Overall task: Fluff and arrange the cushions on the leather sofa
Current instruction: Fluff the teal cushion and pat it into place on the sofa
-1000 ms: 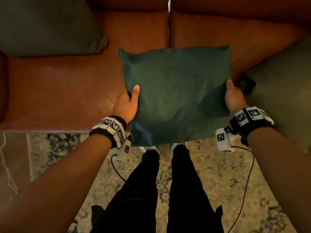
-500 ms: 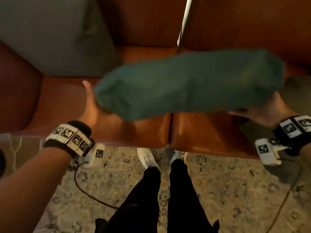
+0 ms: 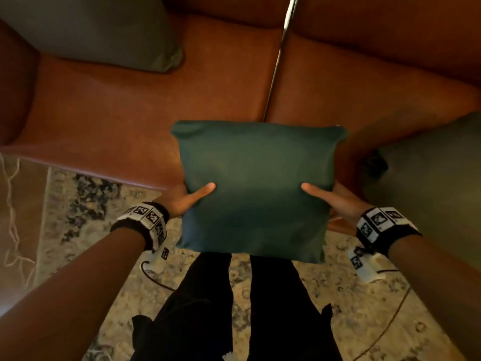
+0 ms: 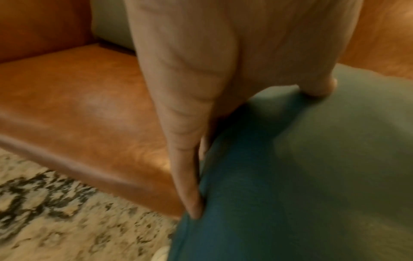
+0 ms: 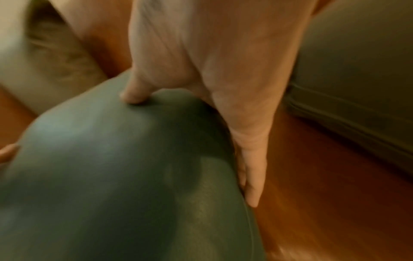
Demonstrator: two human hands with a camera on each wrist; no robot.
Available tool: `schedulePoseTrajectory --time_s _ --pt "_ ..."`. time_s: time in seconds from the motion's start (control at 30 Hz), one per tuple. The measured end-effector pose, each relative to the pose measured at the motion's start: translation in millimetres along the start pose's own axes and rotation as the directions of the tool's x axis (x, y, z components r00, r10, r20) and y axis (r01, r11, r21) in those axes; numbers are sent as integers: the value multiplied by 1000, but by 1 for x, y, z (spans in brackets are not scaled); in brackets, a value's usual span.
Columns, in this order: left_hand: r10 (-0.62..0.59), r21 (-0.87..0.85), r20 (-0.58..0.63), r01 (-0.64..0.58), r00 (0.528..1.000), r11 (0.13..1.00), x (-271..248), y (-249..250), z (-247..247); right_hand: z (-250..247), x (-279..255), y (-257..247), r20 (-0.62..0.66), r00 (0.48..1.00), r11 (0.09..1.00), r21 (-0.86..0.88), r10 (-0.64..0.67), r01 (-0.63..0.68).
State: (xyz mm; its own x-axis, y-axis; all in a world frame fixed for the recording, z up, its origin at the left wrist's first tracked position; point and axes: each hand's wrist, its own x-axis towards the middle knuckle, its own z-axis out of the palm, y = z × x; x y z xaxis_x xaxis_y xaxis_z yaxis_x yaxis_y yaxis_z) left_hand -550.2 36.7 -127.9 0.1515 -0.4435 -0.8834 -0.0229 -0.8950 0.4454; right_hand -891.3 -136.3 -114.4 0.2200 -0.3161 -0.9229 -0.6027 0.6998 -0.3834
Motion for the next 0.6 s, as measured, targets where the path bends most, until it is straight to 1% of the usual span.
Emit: schedulePoseTrajectory --time_s 0.1,0.2,0.27,0.33,0.4,0.43,0.47,0.5,0.53,0.57,0.6 --pt "76 100 -81 -67 994 993 -2 5 9 -16 1 -8 -14 990 989 -17 -144 144" --pt "127 159 -119 -107 985 982 1 11 14 -37 13 -29 -110 965 970 -74 -237 230" --pt "131 143 -140 -111 981 983 11 22 22 -47 29 -45 -174 941 955 -108 -292 276" --pt "149 85 -246 -132 958 988 25 34 31 -51 48 -60 -238 921 942 -211 -308 261" --pt "184 18 -367 -191 912 981 39 41 33 -39 62 -73 -291 904 906 -379 -312 190" --pt "202 5 -393 -217 897 976 43 44 33 -29 64 -77 -328 883 867 -475 -335 152" --pt "216 4 -398 -233 892 972 47 43 33 -14 63 -79 -365 846 803 -584 -389 117" --pt "233 10 -385 -248 893 969 50 42 32 4 59 -79 -378 785 706 -700 -490 103" --pt "255 22 -372 -267 892 964 51 40 32 24 53 -78 -339 709 577 -809 -618 117" --pt "285 45 -373 -290 883 956 52 37 31 44 50 -77 -248 642 434 -889 -725 147" --pt "315 78 -381 -310 869 948 55 33 30 65 49 -74 -138 602 307 -933 -786 186"
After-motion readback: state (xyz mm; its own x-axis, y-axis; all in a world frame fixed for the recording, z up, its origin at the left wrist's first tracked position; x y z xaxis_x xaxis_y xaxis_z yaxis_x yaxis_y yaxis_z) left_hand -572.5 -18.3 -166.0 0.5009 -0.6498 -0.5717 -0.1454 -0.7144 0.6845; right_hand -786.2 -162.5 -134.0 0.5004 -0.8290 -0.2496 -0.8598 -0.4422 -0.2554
